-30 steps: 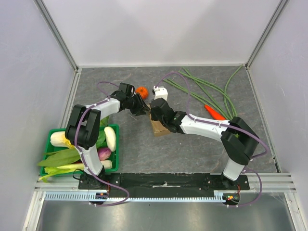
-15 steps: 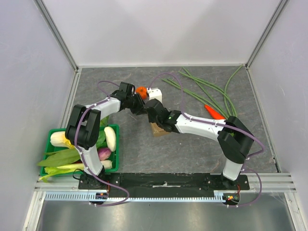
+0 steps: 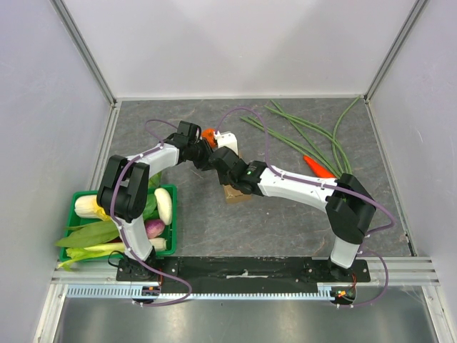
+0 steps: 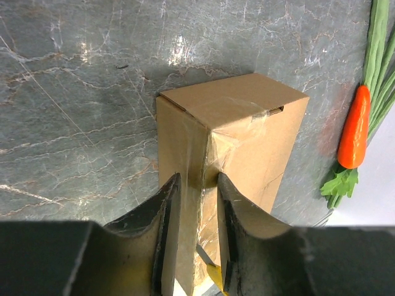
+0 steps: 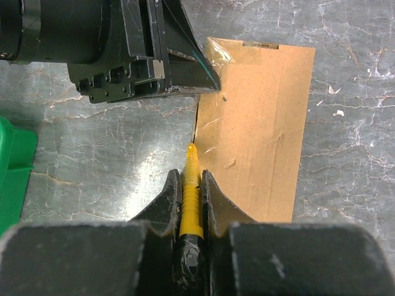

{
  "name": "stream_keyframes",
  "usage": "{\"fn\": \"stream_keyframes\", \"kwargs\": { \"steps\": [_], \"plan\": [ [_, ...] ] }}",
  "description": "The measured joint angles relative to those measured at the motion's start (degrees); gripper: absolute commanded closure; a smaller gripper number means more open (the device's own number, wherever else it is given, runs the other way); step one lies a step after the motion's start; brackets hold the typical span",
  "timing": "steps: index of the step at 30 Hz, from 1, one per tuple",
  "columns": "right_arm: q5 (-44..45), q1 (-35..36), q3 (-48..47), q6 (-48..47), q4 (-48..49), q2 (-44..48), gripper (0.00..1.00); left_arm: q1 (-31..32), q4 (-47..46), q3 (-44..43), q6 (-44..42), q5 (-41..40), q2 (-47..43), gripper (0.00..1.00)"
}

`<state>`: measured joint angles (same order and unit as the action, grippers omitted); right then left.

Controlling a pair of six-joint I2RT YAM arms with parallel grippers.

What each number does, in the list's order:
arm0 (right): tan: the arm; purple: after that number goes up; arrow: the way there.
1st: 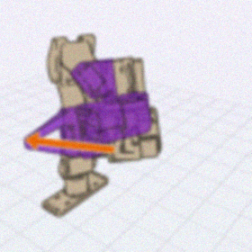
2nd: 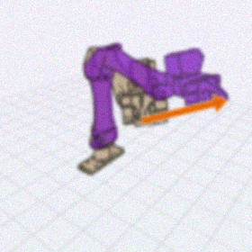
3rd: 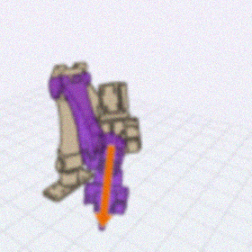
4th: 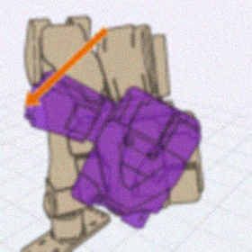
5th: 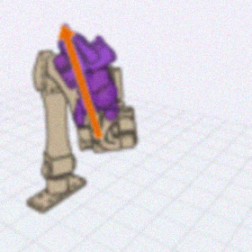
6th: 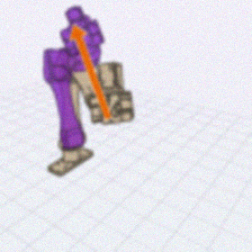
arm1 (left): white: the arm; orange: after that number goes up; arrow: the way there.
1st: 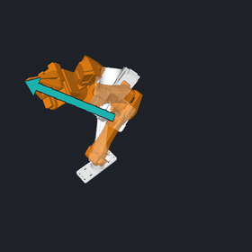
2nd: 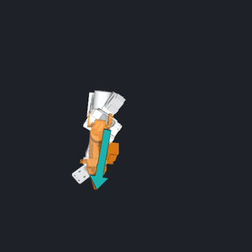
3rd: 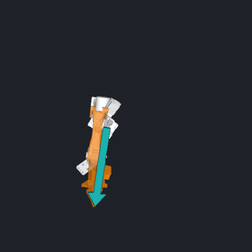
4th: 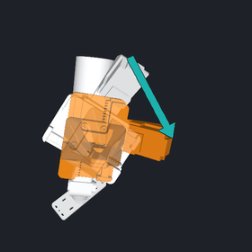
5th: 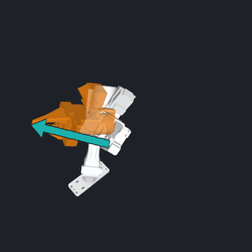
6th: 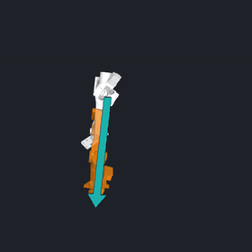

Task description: Unpack the express box

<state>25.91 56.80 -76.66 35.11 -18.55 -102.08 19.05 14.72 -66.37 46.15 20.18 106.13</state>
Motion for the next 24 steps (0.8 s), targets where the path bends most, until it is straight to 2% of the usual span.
{"fn": "stream_keyframes", "kwargs": {
  "steps": [24],
  "plan": [
    [1.9, 2.4, 0.1, 1.4, -3.2, 0.0, 1.00, 0.0, 0.5, -0.2, 0.0, 0.1, 0.0, 0.69]
  ]
}}
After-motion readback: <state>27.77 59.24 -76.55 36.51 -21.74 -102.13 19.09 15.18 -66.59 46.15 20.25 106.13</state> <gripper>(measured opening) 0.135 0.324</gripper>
